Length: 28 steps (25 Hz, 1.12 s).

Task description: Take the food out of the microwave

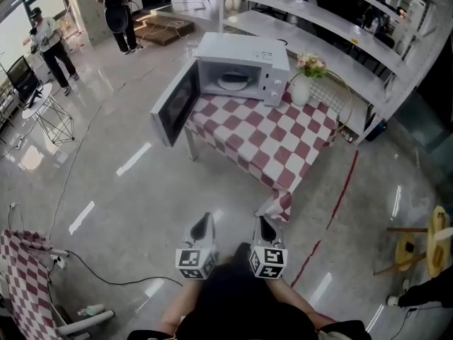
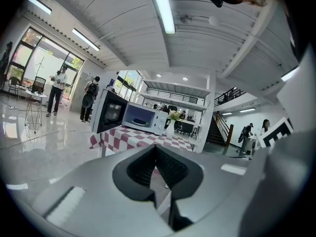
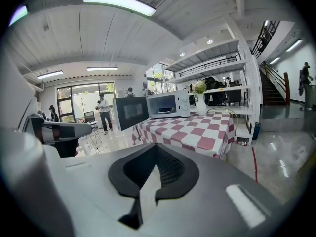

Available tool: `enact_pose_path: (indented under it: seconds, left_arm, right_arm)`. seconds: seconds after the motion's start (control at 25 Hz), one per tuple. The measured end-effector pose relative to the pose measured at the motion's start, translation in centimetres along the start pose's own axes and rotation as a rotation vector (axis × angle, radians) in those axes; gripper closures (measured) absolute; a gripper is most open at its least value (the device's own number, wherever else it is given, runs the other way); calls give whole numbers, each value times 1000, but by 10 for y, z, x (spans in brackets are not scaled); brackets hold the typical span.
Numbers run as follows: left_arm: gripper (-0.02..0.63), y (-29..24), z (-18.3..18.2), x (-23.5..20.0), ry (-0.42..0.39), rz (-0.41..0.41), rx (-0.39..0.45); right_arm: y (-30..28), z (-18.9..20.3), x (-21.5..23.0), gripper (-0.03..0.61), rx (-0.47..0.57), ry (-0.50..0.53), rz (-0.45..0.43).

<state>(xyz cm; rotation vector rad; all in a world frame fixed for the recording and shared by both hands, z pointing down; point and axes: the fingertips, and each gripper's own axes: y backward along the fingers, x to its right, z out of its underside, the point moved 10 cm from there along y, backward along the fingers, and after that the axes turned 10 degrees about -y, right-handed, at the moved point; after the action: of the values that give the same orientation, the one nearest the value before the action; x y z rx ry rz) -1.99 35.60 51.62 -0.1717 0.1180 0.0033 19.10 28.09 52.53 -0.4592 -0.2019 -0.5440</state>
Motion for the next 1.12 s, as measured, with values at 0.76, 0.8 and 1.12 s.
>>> enact_pose_path:
  seconds: [0.76, 0.8, 1.12]
  left_arm:
    - [604, -19, 2, -20, 40, -61, -8]
    - [604, -23, 0, -22, 40, -63, -5]
    - [604, -59, -9, -31, 37, -60, -4]
  right_arm:
    - [-34, -7, -3, 577, -37, 22, -32]
    - [-39, -9, -2, 577, -38, 23, -32]
    - [-73, -27, 5, 577, -41, 24, -35]
